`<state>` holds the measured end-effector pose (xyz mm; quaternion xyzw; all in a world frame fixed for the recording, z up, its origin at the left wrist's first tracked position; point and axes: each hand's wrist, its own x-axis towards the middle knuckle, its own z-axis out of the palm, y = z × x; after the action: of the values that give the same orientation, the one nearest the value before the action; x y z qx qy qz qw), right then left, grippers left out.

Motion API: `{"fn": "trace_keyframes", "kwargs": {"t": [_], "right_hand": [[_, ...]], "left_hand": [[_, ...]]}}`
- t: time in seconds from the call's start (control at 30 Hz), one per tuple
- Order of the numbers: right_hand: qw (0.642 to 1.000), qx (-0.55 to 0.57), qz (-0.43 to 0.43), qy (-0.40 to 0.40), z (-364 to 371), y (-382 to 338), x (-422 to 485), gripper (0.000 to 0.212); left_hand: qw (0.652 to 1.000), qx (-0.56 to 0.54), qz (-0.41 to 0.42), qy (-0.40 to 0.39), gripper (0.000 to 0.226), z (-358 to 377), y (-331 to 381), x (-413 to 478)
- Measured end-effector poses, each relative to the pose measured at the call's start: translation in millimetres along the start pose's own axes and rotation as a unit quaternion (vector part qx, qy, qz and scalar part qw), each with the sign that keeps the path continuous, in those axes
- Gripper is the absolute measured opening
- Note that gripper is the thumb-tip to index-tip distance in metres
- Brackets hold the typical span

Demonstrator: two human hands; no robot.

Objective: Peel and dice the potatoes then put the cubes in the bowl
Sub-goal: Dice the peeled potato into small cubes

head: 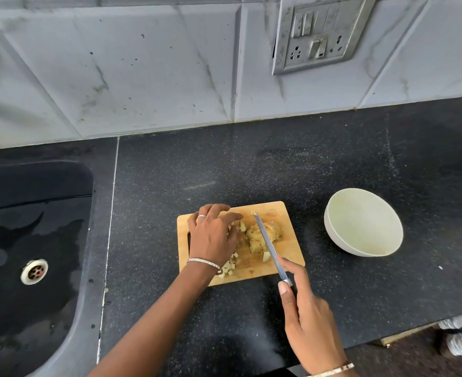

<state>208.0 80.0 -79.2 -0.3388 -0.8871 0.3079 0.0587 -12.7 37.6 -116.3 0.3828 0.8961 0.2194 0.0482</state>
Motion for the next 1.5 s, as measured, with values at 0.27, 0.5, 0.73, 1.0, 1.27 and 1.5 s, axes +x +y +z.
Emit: {"fn": "trace_keyframes", "kwargs": {"t": [0.27,0.5,0.73,1.0,1.27,1.5], "right_hand": [[1.0,0.022,-0.007,0.016,-4,3,-3,0.046],[1.0,0.028,-0.004,0.009,0,-1,-7,0.043],[0.999,0.023,0.011,-0.025,7,-10,-3,0.048],[0.997,-0.009,0.057,-0.054,26,-31,8,0.056],[0.997,-0.041,0.047,-0.054,32,-26,21,0.046],[0.996,-0.049,0.048,-0.062,30,-20,16,0.048]], "left_hand": [[0.998,0.026,0.032,-0.047,0.008,-4,-10,17],[0.998,0.02,0.058,0.027,0.004,-2,-11,2],[0.998,0.058,0.033,-0.015,0.014,-4,-6,6],[0.999,0.027,-0.018,-0.004,0.016,-2,-4,-1],[0.999,-0.01,-0.045,-0.009,0.009,-4,-4,1],[0.997,-0.013,-0.071,-0.01,0.013,-6,-9,2]]}}
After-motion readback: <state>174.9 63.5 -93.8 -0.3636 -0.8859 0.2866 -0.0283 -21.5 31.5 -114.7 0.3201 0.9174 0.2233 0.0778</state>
